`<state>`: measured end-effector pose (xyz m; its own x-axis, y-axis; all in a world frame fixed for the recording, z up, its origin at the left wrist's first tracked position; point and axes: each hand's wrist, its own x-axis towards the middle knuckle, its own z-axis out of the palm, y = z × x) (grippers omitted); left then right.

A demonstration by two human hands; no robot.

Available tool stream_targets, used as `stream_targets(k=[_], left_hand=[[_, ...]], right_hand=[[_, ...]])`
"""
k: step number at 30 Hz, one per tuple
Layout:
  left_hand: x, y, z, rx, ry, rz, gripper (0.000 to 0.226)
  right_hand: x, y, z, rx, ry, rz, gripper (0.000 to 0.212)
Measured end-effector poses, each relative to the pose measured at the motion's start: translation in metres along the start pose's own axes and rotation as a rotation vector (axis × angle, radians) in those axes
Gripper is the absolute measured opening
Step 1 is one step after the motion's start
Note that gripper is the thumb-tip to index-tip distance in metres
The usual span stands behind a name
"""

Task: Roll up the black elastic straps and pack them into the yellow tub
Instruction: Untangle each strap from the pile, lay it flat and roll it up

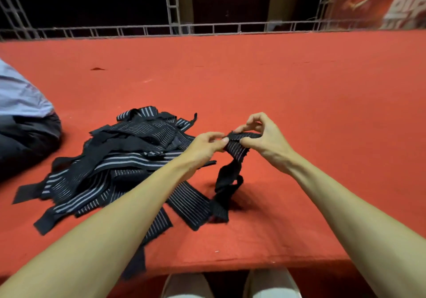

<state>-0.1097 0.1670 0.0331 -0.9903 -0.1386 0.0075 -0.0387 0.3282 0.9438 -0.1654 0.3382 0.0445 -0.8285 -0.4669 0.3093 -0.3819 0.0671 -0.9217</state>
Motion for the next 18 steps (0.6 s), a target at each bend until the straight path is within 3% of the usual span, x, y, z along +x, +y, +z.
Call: stream_targets(k=[3, 10, 13, 18], left_hand=[[-0.009, 0.011, 0.015, -0.035, -0.051, 0.024, 0.011], [-0.024, 0.045, 0.027, -0.008, 0.019, 0.1, 0.009], [-0.03, 0.056, 0.028, -0.021, 0.031, 0.153, 0.009], [-0.047, 0.068, 0.021, 0.042, 0.012, 0.232, 0.009]], right_hand=[[-0.012, -0.006, -0.019, -0.085, 0.046, -0.039, 0.028], [-0.027, -0.008, -0.043, -0.364, 0.082, -0.112, 0.008], [-0.028, -0.017, -0.042, -0.527, 0.165, -0.16, 0.014], [-0.028, -0.041, -0.049, -0.341, 0.433, -0.049, 0.018]])
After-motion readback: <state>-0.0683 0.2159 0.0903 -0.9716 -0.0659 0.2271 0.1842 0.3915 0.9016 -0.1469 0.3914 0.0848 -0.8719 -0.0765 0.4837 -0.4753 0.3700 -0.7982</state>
